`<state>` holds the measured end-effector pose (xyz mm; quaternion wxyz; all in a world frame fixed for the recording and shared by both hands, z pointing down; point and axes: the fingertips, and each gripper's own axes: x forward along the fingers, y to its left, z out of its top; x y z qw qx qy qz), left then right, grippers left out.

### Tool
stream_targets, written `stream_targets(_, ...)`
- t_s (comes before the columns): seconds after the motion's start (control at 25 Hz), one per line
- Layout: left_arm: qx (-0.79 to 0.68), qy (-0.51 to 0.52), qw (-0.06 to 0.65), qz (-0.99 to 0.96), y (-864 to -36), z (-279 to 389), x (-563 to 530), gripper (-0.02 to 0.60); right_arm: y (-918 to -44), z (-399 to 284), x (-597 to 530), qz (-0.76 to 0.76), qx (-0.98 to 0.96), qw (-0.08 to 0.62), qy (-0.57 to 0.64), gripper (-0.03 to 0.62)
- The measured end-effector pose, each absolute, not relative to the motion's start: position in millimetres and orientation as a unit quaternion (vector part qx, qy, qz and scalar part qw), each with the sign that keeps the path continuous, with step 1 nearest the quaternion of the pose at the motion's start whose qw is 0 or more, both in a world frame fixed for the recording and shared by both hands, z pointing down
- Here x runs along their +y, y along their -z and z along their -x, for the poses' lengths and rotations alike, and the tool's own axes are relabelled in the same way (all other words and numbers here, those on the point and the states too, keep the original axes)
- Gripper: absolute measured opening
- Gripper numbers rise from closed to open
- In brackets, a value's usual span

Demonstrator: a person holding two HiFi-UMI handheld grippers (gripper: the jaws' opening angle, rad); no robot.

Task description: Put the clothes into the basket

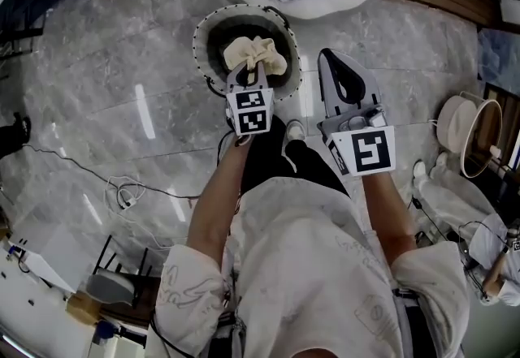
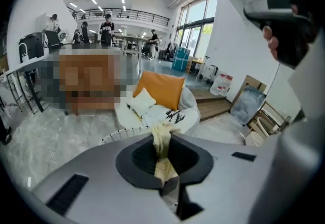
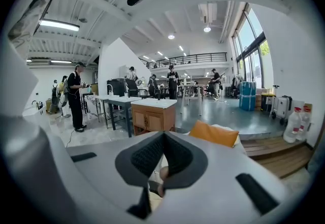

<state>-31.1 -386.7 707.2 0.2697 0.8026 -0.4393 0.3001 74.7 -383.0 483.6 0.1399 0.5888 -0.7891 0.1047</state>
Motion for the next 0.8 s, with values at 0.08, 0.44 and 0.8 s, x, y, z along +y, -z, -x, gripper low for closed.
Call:
stream_targets(0.08, -0.419, -0.335, 0.268, -0.800, -732.6, 29.6, -385.8, 0.031, -487.0, -74.3, -383.7, -0.590, -0.787, 0.145, -0.107, -0.012)
stream_targets(0.44, -0.362, -0.424, 0.309, -0.771, -795.5, 24.3, -373.7, 0.101, -493.0, -78.6, -383.6, -0.599, -0.777, 0.156, -0.118, -0.012)
stream_targets(0.8, -0.334, -0.443, 0.308, -0.773, -793.0, 18.9, -358.9, 0.204, -495.8, -79.3, -387.9, -0.599, -0.775, 0.156, -0.125, -0.012)
